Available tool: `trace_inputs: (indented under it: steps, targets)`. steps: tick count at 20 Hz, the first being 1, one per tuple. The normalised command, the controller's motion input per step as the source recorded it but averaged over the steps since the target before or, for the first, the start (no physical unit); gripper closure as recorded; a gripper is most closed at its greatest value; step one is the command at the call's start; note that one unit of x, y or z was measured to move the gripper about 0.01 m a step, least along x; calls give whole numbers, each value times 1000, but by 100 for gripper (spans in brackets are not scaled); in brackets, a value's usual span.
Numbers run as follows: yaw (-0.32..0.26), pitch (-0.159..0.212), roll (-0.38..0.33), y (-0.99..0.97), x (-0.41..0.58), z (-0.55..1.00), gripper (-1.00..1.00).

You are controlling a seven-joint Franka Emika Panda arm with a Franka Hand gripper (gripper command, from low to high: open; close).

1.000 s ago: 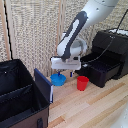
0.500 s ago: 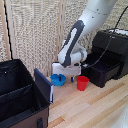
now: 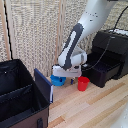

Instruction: Gently grip the air fryer handle with your gripper and kindly pull it open by sliding your gripper away from the base. Gradually bring your gripper in line with the blue bowl and gently capture it, without tightening your grip too much. Securely place the blue bowl inside the opened air fryer with a steady position. Liberate your robot's gripper, and withdraw your gripper from the proximity of the air fryer.

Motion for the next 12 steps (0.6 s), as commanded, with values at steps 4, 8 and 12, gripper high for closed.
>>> trace_inputs:
  steps: [4,8,12]
  targets:
    - [40,4,11,0,-19,-12,100]
    - [0,87,43,3,11,-1,100]
    - [0,76,126,5,44,368,100]
